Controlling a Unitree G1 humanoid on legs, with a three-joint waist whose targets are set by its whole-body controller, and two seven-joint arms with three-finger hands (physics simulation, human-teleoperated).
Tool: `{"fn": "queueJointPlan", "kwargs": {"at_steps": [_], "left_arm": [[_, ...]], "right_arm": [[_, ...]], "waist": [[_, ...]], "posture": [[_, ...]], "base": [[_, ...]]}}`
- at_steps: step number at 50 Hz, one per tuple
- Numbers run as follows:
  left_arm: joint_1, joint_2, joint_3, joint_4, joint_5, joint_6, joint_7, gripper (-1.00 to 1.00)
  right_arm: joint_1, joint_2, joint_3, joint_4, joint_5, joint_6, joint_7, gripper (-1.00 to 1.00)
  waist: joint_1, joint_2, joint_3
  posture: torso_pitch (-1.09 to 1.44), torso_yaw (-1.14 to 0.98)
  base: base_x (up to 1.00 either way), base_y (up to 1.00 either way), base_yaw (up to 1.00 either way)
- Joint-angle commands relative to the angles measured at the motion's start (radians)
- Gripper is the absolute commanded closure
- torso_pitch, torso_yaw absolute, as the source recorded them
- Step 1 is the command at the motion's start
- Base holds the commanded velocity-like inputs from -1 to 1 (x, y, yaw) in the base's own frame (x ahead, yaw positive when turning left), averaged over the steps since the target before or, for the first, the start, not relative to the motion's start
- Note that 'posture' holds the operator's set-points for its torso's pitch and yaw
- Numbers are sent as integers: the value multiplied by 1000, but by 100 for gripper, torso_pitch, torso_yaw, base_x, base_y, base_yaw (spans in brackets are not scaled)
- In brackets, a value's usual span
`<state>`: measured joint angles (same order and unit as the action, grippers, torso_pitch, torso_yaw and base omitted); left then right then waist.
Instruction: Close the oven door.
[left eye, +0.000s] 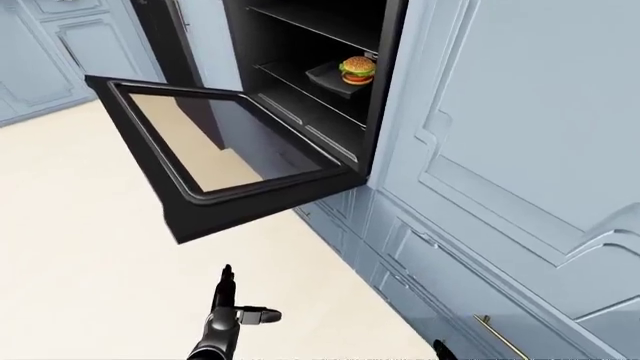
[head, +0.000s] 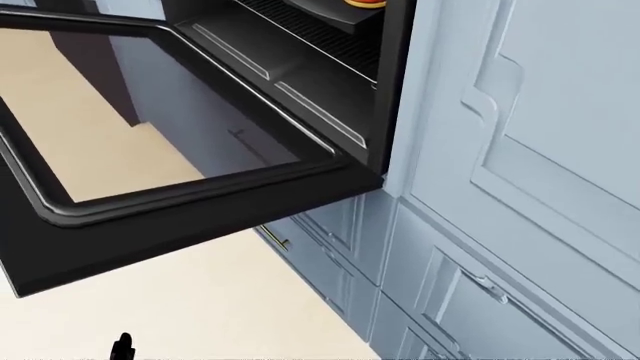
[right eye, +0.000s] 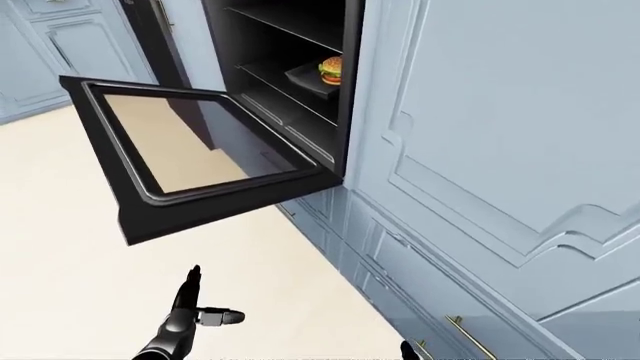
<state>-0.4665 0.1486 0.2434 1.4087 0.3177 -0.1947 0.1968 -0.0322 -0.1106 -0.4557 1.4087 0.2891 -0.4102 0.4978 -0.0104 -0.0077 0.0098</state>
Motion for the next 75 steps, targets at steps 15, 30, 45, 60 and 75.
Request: {"fn": "queueJointPlan", "kwargs": {"at_steps": [15,30,45,60,75], "left_arm": [[-24,8,0,-25,-1,-20,5,-100],[-26,9,0,-25,0,-19,5,-100],[-25,9,0,-25,-2,-21,5,-100],[-25,8,-1,-25,-2,-22,5,-100],[-25,8,-1,-25,-2,-20,5,-100]], "right_arm": [[-7,-3,-1,-14,2,-8,16,-100],[-13,-3,1,-14,1,-6,18,-100],[-7,-4,-1,-14,3,-7,24,-100],[-7,-3,0,-14,1,-12,27,-100],[-12,-3,2,-14,-1,-4,25,-100]], "waist": [[13,16,5],[13,4,-6],[28,32,1],[-14,-12,27],[-7,8,-25]], "posture": [[0,0],[0,0],[0,0],[0,0],[0,0]], "base": [[10,0,0],[16,0,0],[16,0,0],[15,0,0],[0,0,0]]}}
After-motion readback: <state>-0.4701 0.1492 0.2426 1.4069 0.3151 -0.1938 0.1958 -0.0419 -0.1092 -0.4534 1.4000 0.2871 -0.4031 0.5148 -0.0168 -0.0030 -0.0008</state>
